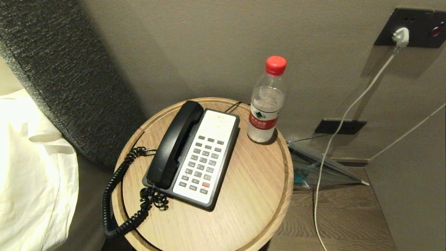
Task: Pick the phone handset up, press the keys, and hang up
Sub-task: Pick up the desk phone handset
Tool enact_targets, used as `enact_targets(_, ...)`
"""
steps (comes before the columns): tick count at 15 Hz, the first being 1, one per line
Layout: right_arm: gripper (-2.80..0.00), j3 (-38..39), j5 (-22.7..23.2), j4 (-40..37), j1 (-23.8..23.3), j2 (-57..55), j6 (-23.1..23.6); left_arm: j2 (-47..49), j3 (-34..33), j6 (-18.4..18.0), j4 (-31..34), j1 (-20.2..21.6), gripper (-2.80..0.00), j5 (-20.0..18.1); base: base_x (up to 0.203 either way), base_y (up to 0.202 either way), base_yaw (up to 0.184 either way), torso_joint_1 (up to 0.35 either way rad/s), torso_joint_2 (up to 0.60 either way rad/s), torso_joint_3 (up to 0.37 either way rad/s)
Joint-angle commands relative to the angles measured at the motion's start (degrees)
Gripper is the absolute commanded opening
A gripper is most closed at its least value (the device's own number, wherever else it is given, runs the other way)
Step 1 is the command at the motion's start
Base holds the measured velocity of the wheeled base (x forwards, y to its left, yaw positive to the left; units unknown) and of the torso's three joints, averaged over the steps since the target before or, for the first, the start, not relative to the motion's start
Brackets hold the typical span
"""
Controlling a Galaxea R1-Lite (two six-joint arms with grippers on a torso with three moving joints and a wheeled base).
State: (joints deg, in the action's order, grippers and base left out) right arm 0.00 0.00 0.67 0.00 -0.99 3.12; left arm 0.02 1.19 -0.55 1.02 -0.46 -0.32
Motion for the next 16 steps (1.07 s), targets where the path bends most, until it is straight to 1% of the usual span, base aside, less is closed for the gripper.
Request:
enact_targets(1, -2.80, 0.1, 0.0, 0.0, 0.0, -0.1, 0.0, 1.4, 2.3, 0.0, 2.9, 0.0, -2.80, -1.6, 0.000, 0.000, 0.000, 0.000, 0.00, 0.000)
enact_targets(2, -2.80, 0.1, 0.0, 0.0, 0.0, -0.1, 0.0, 3.4, 6.6, 0.0, 6.4, 0.0, -2.80, -3.2, 0.000, 0.000, 0.000, 0.000, 0.00, 0.000)
enact_targets(3, -2.80, 0.1, 0.0, 0.0, 0.0, -0.1, 0.0, 6.3, 13.4, 0.0, 10.8, 0.0, -2.80, -5.0, 0.000, 0.000, 0.000, 0.000, 0.00, 0.000)
enact_targets(5, -2.80, 0.1, 0.0, 0.0, 0.0, -0.1, 0.0, 14.9, 31.7, 0.1, 19.4, 0.0, -2.80, -9.5, 0.000, 0.000, 0.000, 0.000, 0.00, 0.000)
enact_targets(6, -2.80, 0.1, 0.0, 0.0, 0.0, -0.1, 0.0, 20.8, 38.7, 0.1, 22.6, 0.0, -2.80, -12.1, 0.000, 0.000, 0.000, 0.000, 0.00, 0.000)
enact_targets(9, -2.80, 0.1, 0.0, 0.0, 0.0, -0.1, 0.0, 38.6, 54.2, 0.0, 30.3, 0.0, -2.80, -20.3, 0.000, 0.000, 0.000, 0.000, 0.00, 0.000)
enact_targets(11, -2.80, 0.1, 0.0, 0.0, 0.0, -0.1, 0.0, 46.6, 61.6, 0.0, 36.6, -0.7, -2.80, -23.6, 0.000, 0.000, 0.000, 0.000, 0.00, 0.000)
enact_targets(13, -2.80, 0.1, 0.0, 0.0, 0.0, -0.1, 0.0, 51.6, 65.5, -0.1, 42.0, -2.9, -2.80, -25.3, 0.000, 0.000, 0.000, 0.000, 0.00, 0.000)
enact_targets(16, -2.80, 0.1, 0.0, 0.0, 0.0, -0.1, 0.0, 59.9, 68.0, 0.0, 42.4, -8.6, -2.80, -24.4, 0.000, 0.000, 0.000, 0.000, 0.00, 0.000)
